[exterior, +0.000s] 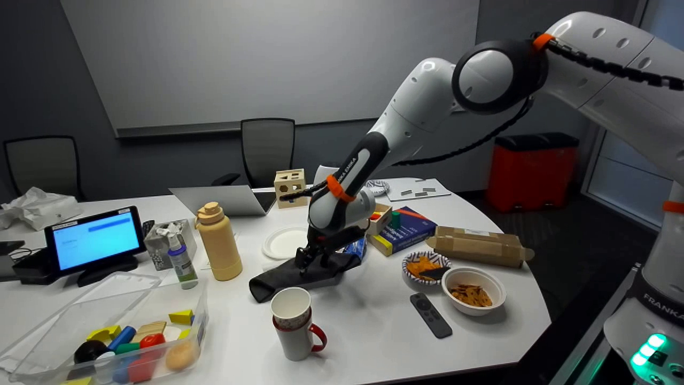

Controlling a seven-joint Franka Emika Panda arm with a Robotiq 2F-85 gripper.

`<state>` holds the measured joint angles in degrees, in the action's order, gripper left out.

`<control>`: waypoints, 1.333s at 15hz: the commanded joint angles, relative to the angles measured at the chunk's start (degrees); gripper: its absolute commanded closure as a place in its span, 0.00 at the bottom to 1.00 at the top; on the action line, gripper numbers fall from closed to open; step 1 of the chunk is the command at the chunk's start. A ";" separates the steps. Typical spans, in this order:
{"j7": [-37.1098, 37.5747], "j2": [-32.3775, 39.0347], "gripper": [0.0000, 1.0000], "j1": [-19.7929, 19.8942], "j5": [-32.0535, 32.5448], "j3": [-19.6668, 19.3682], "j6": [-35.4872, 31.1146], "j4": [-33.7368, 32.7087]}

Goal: Use the black napkin to wipe the table

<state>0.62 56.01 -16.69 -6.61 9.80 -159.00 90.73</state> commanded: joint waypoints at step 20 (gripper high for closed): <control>6.13 -8.01 0.98 -3.64 3.31 -3.86 -7.99 5.09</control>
<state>3.77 55.11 -19.63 -3.96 6.66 -161.79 87.62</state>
